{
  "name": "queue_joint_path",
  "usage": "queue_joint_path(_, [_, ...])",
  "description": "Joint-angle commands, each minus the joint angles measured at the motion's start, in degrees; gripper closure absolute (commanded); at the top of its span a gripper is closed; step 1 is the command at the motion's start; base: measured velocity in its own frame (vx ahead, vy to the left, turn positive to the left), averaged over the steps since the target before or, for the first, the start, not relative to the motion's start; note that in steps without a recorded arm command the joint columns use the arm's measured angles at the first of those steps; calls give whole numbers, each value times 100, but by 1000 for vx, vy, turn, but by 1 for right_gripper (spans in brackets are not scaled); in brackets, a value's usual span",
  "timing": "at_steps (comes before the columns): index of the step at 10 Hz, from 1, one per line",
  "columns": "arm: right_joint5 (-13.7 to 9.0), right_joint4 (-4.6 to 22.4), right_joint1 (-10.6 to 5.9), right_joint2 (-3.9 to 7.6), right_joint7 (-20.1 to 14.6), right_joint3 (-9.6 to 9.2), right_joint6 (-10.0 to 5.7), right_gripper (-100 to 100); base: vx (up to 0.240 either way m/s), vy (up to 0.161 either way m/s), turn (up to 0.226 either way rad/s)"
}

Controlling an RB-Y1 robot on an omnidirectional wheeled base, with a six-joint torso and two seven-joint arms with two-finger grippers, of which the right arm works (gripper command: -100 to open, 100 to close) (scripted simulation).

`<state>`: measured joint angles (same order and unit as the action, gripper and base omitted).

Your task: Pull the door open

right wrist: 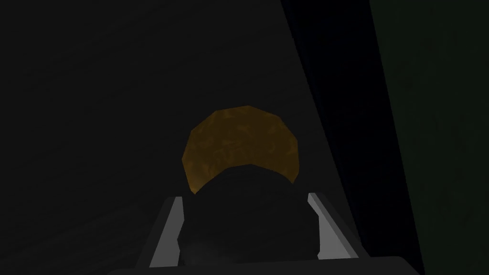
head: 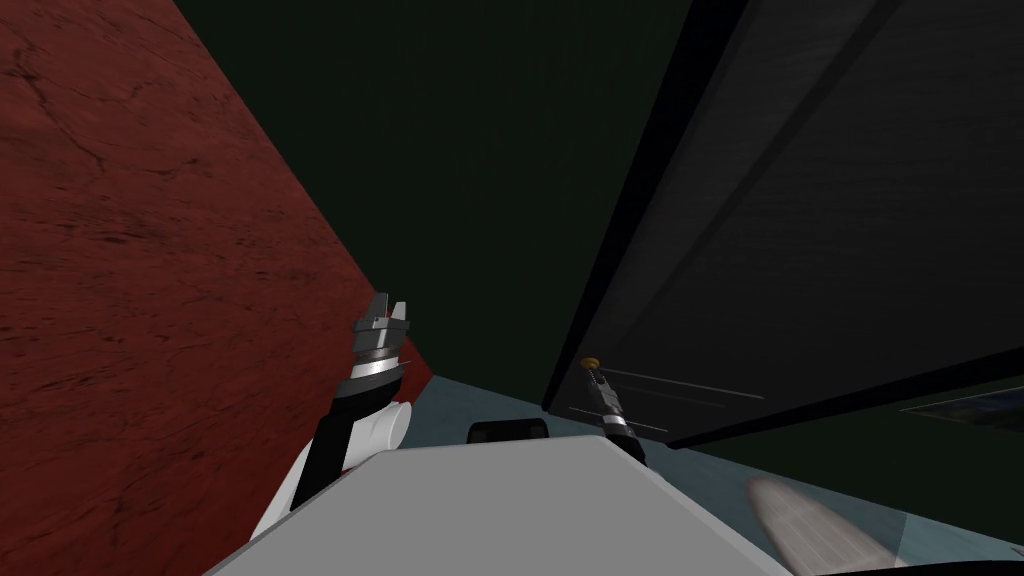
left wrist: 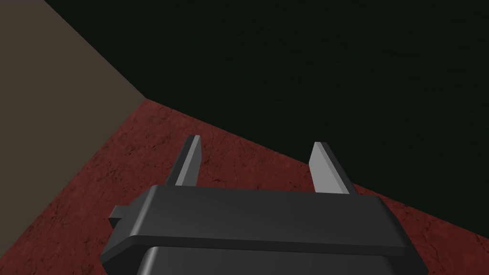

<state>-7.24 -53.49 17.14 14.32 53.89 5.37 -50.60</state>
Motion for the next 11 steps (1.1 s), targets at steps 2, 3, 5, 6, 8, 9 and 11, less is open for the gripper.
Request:
queue_joint_path(2, [-52,31,-29,-8,-375,-35,6,100,-36,-8,37])
queue_joint_path(3, [-91,53,-57,-2,-571,-50,9,100,-35,-6,32])
queue_joint_path(5, [-129,76,-84,4,-830,-66,13,100,-31,-7,25])
queue_joint_path(6, [-168,98,-112,9,-972,-81,16,100,-51,-14,48])
queue_joint_path(8, [-207,120,-139,15,-1267,-96,19,100,-35,-7,31])
queue_joint_path(9, [-207,120,-139,15,-1309,-96,19,100,-27,0,16])
queue_joint_path(11, [-252,146,-171,21,-1547,-113,23,100,-33,-8,32])
